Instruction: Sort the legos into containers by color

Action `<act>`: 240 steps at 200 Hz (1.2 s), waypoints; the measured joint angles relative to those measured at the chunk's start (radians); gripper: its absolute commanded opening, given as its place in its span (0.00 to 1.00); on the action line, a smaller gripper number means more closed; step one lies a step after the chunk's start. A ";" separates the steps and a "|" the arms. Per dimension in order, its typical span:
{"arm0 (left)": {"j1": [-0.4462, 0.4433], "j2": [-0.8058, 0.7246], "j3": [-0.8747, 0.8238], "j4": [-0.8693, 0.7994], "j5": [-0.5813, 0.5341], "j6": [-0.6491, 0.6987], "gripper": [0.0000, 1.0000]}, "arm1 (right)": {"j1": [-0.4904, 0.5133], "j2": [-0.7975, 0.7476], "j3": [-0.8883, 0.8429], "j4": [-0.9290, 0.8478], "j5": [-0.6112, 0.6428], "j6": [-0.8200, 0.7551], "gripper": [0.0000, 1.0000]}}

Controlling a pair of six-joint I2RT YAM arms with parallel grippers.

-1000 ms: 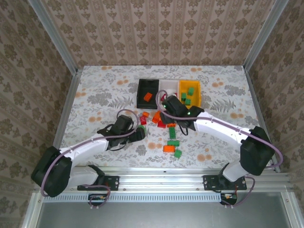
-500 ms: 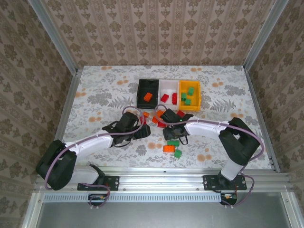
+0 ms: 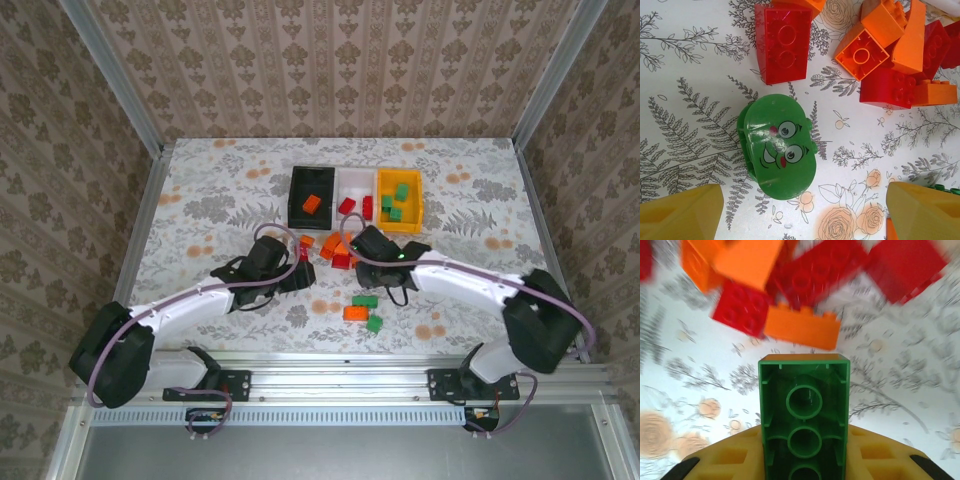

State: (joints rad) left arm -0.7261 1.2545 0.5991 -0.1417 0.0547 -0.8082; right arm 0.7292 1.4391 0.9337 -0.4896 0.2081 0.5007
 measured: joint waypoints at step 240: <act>-0.015 0.054 0.076 -0.083 -0.045 -0.021 0.83 | -0.126 0.083 0.207 0.085 -0.016 -0.151 0.58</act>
State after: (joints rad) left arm -0.7410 1.3087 0.6750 -0.2245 0.0101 -0.8295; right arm 0.6029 1.5219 1.1408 -0.4042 0.1917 0.3496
